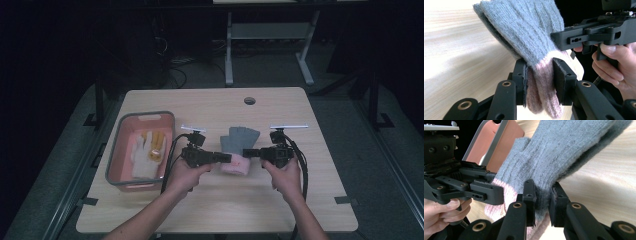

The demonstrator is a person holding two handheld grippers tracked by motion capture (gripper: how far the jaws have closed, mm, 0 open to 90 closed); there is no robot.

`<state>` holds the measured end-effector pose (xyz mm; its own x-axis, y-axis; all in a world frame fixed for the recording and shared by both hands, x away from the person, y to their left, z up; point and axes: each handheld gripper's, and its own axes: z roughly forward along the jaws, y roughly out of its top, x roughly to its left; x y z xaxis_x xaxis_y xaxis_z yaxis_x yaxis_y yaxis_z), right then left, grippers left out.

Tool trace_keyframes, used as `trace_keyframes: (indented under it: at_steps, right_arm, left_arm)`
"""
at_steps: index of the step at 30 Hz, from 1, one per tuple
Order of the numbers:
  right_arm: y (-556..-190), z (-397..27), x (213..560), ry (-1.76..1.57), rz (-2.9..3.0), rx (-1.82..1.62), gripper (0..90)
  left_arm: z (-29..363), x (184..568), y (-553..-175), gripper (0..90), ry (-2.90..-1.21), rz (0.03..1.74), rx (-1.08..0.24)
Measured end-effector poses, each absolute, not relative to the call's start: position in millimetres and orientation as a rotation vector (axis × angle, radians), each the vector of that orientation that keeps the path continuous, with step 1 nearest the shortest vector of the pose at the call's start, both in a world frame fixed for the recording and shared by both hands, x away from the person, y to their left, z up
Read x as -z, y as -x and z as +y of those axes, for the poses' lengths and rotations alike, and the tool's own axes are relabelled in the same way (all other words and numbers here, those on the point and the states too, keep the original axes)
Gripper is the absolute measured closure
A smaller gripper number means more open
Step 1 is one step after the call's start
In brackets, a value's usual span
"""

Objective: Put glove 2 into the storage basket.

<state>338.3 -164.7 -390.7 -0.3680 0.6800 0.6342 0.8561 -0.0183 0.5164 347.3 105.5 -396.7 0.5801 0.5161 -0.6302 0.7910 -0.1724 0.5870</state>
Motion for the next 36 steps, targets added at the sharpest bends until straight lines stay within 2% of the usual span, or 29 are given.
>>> trace_keyframes:
  at_steps: [36]
  right_arm:
    - [-359.1,-126.6,365.5,1.531,-2.119,1.32,77.3]
  left_arm:
    - [146.9,376.9,-354.0,65.9,-1.799,1.059,0.327]
